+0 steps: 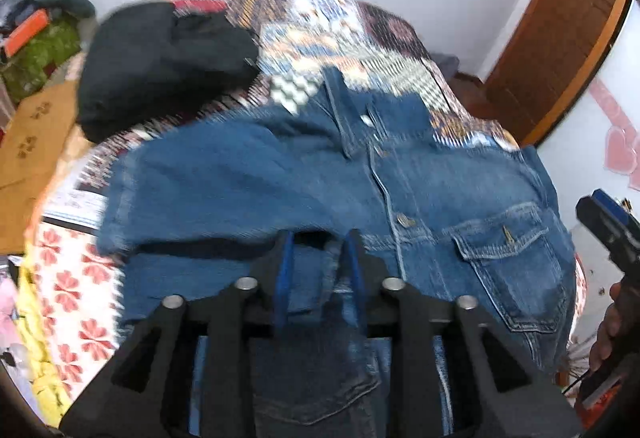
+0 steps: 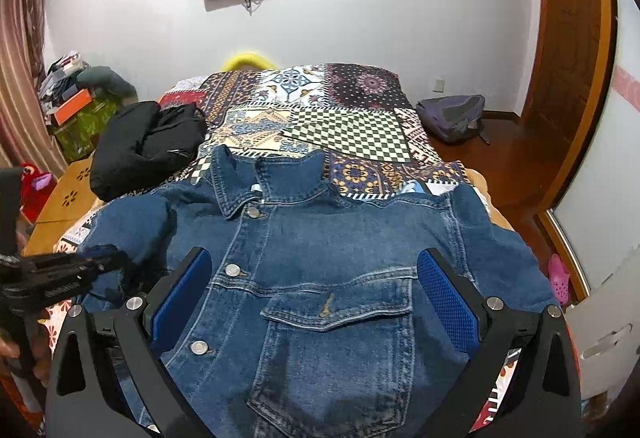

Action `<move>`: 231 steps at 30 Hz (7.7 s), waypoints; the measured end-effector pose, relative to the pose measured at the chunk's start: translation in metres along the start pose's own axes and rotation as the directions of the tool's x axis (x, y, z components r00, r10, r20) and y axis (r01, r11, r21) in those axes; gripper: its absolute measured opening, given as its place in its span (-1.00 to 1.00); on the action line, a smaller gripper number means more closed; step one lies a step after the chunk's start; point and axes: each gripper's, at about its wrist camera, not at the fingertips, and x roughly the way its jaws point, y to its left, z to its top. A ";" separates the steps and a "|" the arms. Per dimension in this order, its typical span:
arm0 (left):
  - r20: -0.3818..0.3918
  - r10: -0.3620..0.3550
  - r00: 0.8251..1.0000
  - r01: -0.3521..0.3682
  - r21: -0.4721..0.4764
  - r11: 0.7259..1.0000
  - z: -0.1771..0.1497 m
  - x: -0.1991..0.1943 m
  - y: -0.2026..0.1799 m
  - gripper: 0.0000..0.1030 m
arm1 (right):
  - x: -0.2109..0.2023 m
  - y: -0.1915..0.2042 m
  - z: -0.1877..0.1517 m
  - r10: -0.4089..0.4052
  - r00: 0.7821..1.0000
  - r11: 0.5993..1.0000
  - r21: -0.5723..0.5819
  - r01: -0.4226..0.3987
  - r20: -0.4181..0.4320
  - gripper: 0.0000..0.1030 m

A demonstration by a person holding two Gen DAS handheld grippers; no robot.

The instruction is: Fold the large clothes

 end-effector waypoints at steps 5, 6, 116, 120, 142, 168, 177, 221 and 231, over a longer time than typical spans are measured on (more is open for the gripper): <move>0.152 0.125 0.981 -0.128 0.010 0.992 0.004 -0.042 0.018 0.39 | -0.003 0.026 0.010 0.030 0.999 0.996 -0.088 -0.028 0.024 0.98; 0.176 0.158 0.972 -0.162 0.004 0.987 0.005 -0.051 0.025 0.48 | -0.003 0.032 0.013 0.034 0.999 0.994 -0.108 -0.030 0.031 0.98; 0.063 0.158 0.985 -0.159 0.015 0.987 -0.025 -0.030 0.035 0.84 | 0.056 0.072 -0.011 0.123 0.959 0.897 -0.384 -0.218 -0.257 0.12; 0.070 0.176 0.982 -0.178 0.014 0.984 -0.029 -0.034 0.042 0.84 | 0.080 0.099 -0.017 0.124 0.941 0.859 -0.441 -0.261 -0.316 0.12; 0.069 0.171 0.983 -0.170 -0.016 0.985 -0.032 -0.031 0.058 0.84 | 0.142 0.100 -0.020 0.091 0.889 0.849 -0.432 -0.305 -0.449 -0.38; 0.125 0.183 0.975 -0.194 0.085 0.977 -0.018 -0.044 0.010 0.84 | 0.056 -0.019 0.049 0.232 0.961 0.965 -0.089 -0.247 -0.150 -0.79; 0.055 0.226 0.973 -0.232 0.162 0.959 -0.031 -0.021 0.017 0.84 | 0.064 -0.067 0.037 0.078 0.979 0.996 -0.026 -0.084 -0.189 -0.89; -0.252 -0.264 0.931 0.335 0.303 0.892 0.013 0.132 -0.204 -0.29 | -0.004 -0.247 -0.083 0.005 0.966 0.833 0.536 0.139 -0.259 0.14; -0.212 -0.275 0.938 0.334 0.341 0.878 0.015 0.107 -0.209 -0.51 | 0.018 -0.270 -0.096 0.126 0.963 0.750 0.658 0.064 -0.237 0.14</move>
